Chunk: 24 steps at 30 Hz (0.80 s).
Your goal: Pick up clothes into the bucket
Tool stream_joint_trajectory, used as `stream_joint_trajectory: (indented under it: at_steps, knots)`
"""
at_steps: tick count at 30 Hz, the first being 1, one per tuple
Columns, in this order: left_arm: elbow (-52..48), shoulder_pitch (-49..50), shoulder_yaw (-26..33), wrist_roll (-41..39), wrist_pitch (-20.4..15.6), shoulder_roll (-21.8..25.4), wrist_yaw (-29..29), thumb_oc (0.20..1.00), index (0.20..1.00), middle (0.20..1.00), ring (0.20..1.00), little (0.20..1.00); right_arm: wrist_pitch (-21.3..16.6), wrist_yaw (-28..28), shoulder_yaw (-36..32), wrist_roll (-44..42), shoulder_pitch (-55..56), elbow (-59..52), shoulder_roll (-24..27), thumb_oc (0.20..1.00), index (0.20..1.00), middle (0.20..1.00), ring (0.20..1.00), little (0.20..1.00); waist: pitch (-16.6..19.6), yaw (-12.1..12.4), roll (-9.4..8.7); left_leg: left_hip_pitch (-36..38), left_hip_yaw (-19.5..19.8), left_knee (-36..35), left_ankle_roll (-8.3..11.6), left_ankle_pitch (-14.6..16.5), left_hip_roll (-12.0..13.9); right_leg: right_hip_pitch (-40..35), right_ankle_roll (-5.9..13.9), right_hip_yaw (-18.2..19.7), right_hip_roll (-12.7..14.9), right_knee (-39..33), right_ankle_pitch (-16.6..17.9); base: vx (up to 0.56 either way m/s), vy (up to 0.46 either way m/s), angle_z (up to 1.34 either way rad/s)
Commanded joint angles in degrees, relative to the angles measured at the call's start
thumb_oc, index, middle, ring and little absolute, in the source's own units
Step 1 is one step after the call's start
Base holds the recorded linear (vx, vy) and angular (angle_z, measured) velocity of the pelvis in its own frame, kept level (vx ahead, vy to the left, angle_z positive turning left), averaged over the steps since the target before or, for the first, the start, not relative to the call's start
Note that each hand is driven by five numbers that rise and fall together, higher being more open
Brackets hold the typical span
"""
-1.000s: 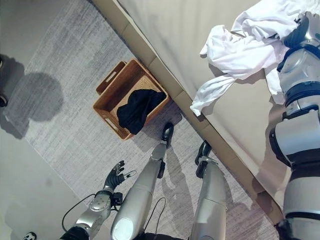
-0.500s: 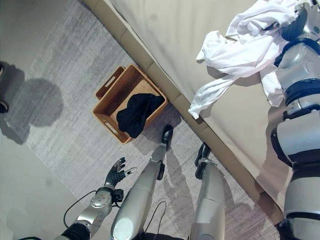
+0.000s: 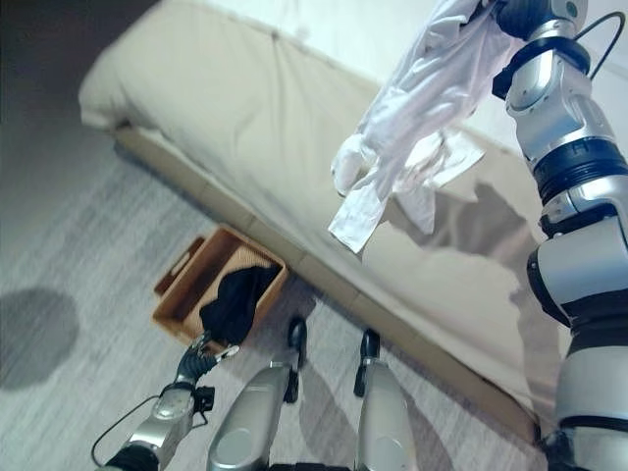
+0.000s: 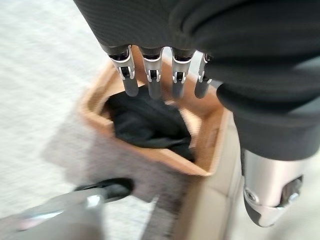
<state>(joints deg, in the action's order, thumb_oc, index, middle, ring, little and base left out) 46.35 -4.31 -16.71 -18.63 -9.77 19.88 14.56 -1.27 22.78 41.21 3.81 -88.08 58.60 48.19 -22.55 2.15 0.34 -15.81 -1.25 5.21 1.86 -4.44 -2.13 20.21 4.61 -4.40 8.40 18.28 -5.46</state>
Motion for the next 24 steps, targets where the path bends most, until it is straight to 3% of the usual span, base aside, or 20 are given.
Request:
stream_joint_trajectory:
  at_steps: [1, 2, 5, 15, 24]
  knots:
    - [-2.9, 1.9, 0.2, 4.0, -1.5, 2.5, -0.5, 1.000, 1.000, 1.000, 1.000, 1.000, -2.9, 2.1, 2.2, -2.4, -8.3, -5.3, 5.3, 0.200, 0.200, 0.200, 0.200, 0.200, 3.5, 0.2, -1.20, 5.8, 1.2, 2.5, -0.48, 6.5, -0.8, -6.1, 3.19, -2.1, 0.7, -3.9, 4.3, 0.03, -0.011, -0.08]
    - [-2.9, 1.9, 0.2, 4.0, -1.5, 2.5, -0.5, 1.000, 1.000, 1.000, 1.000, 1.000, -2.9, 2.1, 2.2, -2.4, -8.3, -5.3, 5.3, 0.200, 0.200, 0.200, 0.200, 0.200, 3.5, 0.2, -1.20, 5.8, 1.2, 2.4, -0.48, 6.5, -0.8, -6.1, 3.18, -2.1, 0.7, -3.9, 4.3, 0.06, -0.035, -0.02]
    - [-8.0, 2.0, 1.2, 4.5, -2.2, 4.3, -1.2, 1.000, 1.000, 1.000, 1.000, 1.000, -3.6, 2.4, 0.0, -4.0, -6.8, -9.6, 7.6, 0.200, 0.200, 0.200, 0.200, 0.200, 8.0, -1.1, -1.34, 9.2, 1.5, -2.1, 0.33, 4.6, 0.1, -10.2, 3.27, -4.0, 0.4, -8.2, 4.4, 0.06, -0.036, 0.19]
    - [-23.7, 0.6, 3.5, 1.7, -3.1, 7.7, -4.0, 1.000, 1.000, 1.000, 1.000, 1.000, -4.7, -0.7, -3.3, -8.9, -2.6, -13.0, 8.6, 0.200, 0.200, 0.200, 0.200, 0.200, 16.7, -2.6, -2.40, 16.1, -0.8, -4.3, 0.92, 5.8, 1.4, -18.8, 3.48, -3.8, -0.6, -14.0, 5.0, 0.08, -0.030, -0.02]
    - [-38.2, -6.5, 2.6, -3.3, -3.0, 13.4, -8.7, 1.000, 1.000, 1.000, 1.000, 1.000, -3.9, -11.2, -3.4, -13.8, 9.5, -18.3, 11.2, 0.200, 0.200, 0.200, 0.200, 0.200, 19.8, -3.9, -2.74, 20.1, -2.5, -4.2, 1.10, 7.1, 2.1, -22.8, 3.16, -2.8, -1.2, -16.0, 4.8, 0.05, -0.021, -0.11]
